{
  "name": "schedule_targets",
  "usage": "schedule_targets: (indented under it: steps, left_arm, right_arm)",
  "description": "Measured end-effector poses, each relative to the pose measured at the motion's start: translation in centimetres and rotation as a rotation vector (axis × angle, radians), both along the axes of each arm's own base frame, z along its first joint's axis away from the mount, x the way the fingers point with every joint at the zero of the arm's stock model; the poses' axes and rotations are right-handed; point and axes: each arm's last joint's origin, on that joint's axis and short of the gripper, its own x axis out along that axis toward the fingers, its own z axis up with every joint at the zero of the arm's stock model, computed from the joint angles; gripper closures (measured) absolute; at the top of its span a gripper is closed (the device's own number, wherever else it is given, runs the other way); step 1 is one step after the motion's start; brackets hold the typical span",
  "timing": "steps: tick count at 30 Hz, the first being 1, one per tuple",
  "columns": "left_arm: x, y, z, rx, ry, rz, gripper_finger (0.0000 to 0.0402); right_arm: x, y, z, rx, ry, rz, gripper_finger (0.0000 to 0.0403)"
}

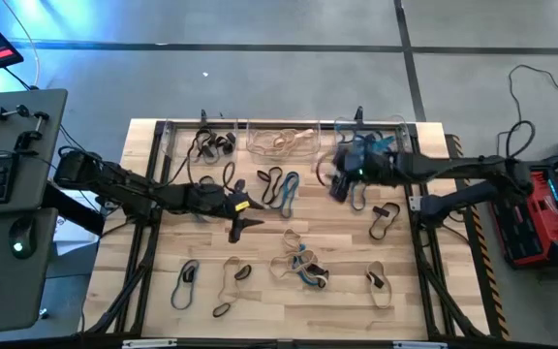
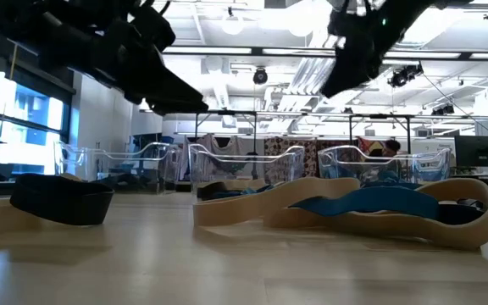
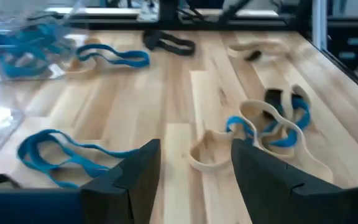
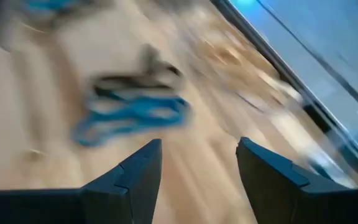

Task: Sort rubber bands into baskets
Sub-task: Put the brown rubber band into the middle transparent bin

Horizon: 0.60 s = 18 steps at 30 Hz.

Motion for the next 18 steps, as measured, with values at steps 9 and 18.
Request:
schedule_targets:
  steps: [9, 18]
  left_arm:
    - [0.2, -1.2, 0.3, -0.004, 0.054, -0.068, 0.0252]
    - [0.4, -1.3, 0.0, -0.016, 0.072, -0.109, 0.0295]
  right_arm:
    - [0.5, 5.0, -3.6, -0.013, -0.185, 0.103, 0.0206]
    - [-0.8, 7.4, -6.7, -0.05, -0.38, -0.009, 0.0206]
